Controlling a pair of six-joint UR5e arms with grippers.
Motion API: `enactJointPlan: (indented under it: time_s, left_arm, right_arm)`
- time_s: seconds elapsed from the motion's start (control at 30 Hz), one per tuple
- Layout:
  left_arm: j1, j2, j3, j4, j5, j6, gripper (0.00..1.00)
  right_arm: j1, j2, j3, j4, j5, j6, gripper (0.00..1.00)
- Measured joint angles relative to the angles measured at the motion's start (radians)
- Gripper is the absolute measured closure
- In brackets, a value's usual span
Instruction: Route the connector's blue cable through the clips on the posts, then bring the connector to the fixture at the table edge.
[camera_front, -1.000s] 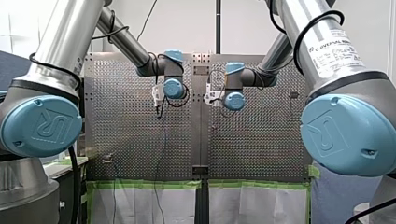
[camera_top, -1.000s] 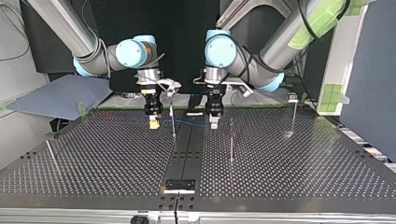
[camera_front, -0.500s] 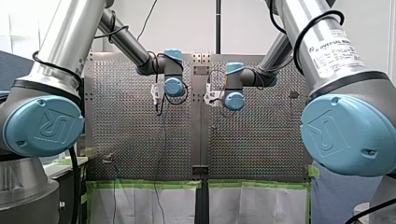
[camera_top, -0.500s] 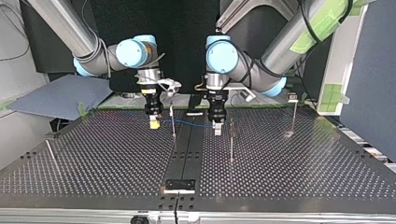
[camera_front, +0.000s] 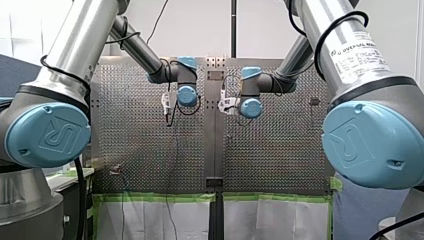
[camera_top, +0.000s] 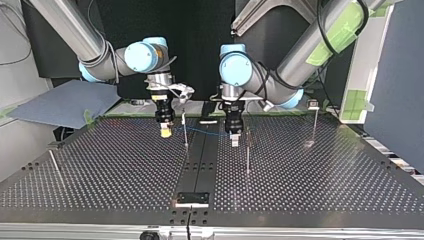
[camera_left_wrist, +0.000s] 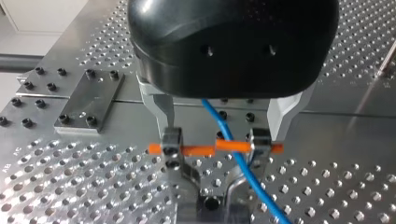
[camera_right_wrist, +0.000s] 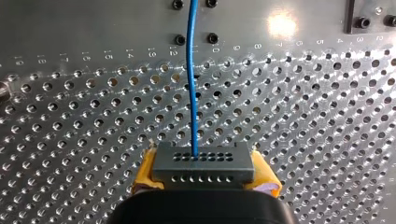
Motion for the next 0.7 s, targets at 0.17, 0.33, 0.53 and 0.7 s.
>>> enactJointPlan:
  time_s: [0.17, 0.33, 0.53, 0.7]
  left_arm:
    - [-0.004, -0.001, 0.001, 0.022, -0.039, 0.014, 0.0]
    - [-0.007, -0.001, 0.001, 0.045, -0.078, 0.036, 0.0]
    - [-0.009, -0.001, 0.001, 0.052, -0.084, 0.046, 0.0]
    - [-0.013, -0.001, 0.001, 0.053, -0.069, 0.049, 0.0]
  right_arm:
    - [0.001, 0.0, 0.0, 0.005, 0.0, -0.001, 1.0]
    - [0.002, 0.0, 0.0, 0.011, 0.0, -0.002, 1.0]
    - [0.003, 0.0, 0.0, 0.026, 0.0, -0.001, 1.0]
    - [0.004, 0.0, 0.0, 0.033, 0.001, 0.0, 1.0]
